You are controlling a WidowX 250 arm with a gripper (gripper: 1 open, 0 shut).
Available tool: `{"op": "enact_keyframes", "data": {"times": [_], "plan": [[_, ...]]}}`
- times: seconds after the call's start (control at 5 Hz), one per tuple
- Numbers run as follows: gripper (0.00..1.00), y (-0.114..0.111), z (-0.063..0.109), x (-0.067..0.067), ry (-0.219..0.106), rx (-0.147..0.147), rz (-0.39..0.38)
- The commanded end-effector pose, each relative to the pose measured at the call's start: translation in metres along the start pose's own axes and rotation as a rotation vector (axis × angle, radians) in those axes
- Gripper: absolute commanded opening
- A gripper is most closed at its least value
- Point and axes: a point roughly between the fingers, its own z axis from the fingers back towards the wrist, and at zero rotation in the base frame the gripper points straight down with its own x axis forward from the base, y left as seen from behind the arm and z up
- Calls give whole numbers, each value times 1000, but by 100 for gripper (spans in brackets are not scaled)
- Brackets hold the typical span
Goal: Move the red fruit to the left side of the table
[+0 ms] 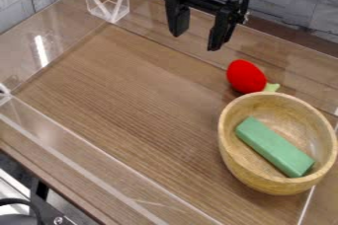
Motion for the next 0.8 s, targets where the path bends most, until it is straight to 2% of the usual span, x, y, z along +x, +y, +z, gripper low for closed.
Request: {"op": "enact_keyframes", "data": {"times": [0.0,0.2,0.4,0.6], "plan": [[100,-6,-12,6,19,-11,86],[100,-20,-9,12,0,-65,316],[100,-25,-7,19,-24,-118,563],[100,-30,-19,27,-46,-161,754]]}}
